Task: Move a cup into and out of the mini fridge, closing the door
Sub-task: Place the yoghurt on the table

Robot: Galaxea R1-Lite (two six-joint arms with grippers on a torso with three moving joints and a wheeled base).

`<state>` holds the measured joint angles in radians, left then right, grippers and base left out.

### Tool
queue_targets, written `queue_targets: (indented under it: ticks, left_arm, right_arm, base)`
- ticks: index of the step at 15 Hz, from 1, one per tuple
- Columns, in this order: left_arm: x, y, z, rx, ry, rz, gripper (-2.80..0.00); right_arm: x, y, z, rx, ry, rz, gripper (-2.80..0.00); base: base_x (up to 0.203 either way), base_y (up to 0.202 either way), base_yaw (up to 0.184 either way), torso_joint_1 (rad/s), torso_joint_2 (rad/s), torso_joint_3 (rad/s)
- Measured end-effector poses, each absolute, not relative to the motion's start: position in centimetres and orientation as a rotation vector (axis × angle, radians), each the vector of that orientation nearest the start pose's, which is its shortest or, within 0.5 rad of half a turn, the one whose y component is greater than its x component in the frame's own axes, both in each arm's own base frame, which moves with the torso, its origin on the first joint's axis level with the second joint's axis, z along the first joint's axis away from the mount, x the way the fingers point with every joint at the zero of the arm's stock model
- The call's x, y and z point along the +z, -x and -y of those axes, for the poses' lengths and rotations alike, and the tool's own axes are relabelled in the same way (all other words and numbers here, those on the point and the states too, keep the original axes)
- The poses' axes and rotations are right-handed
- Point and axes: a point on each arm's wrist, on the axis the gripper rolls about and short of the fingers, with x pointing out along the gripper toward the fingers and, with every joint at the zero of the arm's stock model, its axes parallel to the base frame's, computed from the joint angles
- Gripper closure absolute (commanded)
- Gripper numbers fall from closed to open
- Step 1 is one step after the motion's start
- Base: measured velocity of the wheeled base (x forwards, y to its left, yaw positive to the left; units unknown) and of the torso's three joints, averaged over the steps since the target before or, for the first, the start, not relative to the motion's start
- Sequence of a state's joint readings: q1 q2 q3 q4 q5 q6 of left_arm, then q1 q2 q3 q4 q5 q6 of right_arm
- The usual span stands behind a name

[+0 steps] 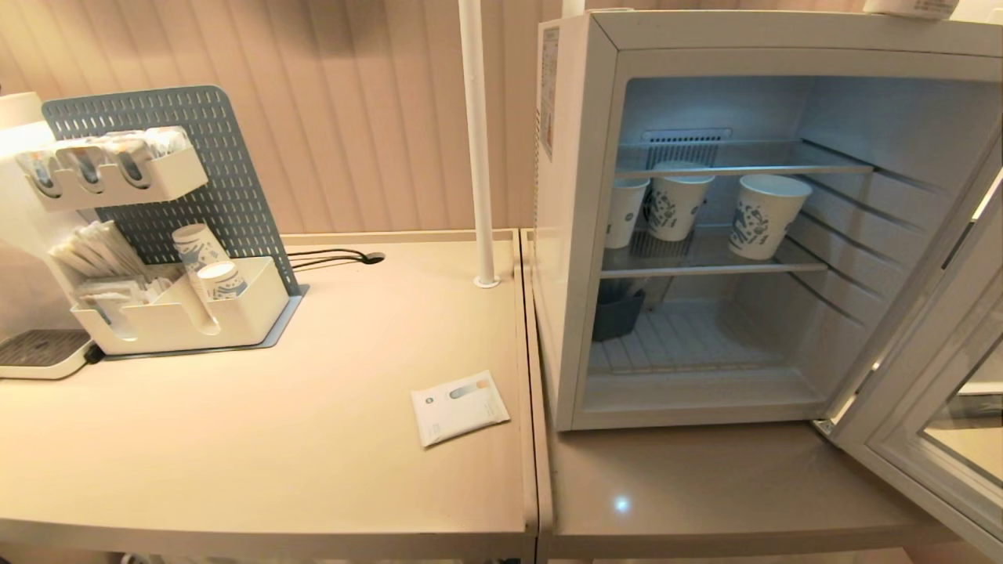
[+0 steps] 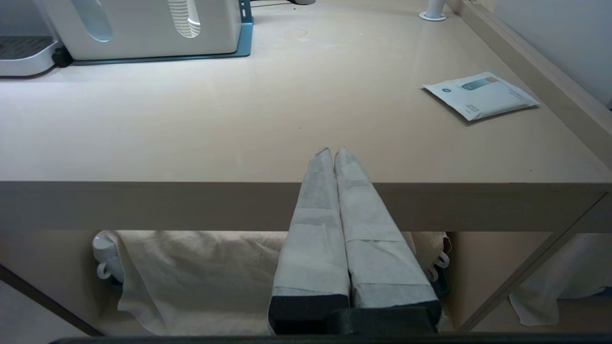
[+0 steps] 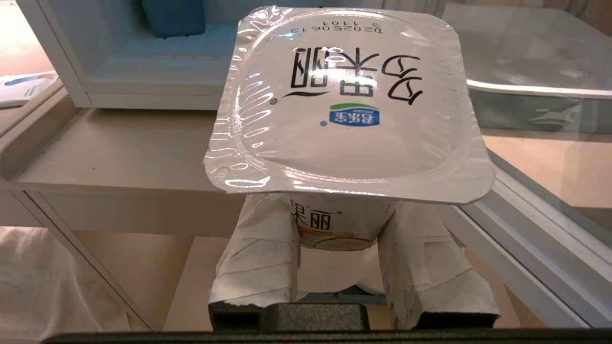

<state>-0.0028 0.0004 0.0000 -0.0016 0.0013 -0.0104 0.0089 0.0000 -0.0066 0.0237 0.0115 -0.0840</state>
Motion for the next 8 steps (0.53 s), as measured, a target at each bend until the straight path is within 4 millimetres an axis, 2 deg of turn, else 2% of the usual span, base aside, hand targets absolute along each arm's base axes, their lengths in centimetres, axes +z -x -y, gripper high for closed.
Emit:
queue_targets:
  ticks: [2, 3, 8]
  left_arm:
    - [7.57, 2.28, -0.01, -0.002, 0.011, 0.001, 0.0]
    - [7.56, 2.28, -0.01, -0.003, 0.01, 0.0, 0.0]
    - [7.56, 2.28, -0.01, -0.001, 0.01, 0.0, 0.0]
  right_arm:
    - [7.45, 2.32, 0.0, 0.02, 0.078, -0.016, 0.0]
    - [7.45, 2.32, 0.0, 0.021, 0.077, -0.016, 0.0]
    - [7.45, 2.31, 0.0, 0.02, 0.077, -0.016, 0.0]
  base:
    - [0.0, 0.0, 0.0, 0.0, 0.0, 0.0]
    - [-0.136, 0.0, 0.0, 0.0, 0.01, 0.004]
    - [-0.192, 0.0, -0.001, 0.002, 0.0, 0.005]
